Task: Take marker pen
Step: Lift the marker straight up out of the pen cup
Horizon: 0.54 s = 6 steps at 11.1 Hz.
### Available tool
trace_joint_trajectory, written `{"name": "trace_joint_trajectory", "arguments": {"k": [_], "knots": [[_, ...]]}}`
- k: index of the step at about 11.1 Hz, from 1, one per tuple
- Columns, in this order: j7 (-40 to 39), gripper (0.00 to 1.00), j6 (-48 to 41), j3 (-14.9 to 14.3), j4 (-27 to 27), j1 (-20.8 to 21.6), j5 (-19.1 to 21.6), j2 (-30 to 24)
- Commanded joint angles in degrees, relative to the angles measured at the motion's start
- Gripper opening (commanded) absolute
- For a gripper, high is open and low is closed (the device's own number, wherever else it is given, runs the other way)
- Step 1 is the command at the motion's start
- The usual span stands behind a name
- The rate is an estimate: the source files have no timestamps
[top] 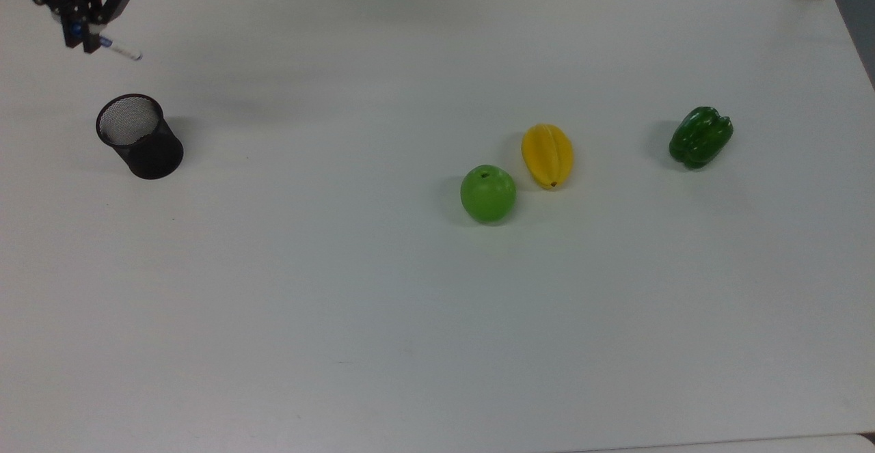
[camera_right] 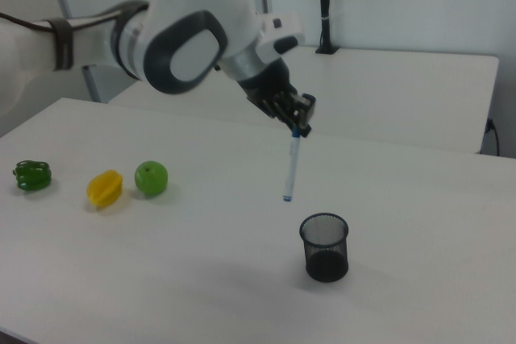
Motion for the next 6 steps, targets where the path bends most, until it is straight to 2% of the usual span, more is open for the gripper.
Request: {"name": "trace_joint_trajectory", "arguments": {"k": [1,3,6], "knots": [[-0.4,0.00,-11.7,0.0,0.9,3.8,3.0,-5.1],[0.1,0.00,-18.0,1.2,1.0,6.1,4.6,-6.9],[3.7,0.00,-24.3,6.0,0.8,6.1,7.0,-7.3]]}}
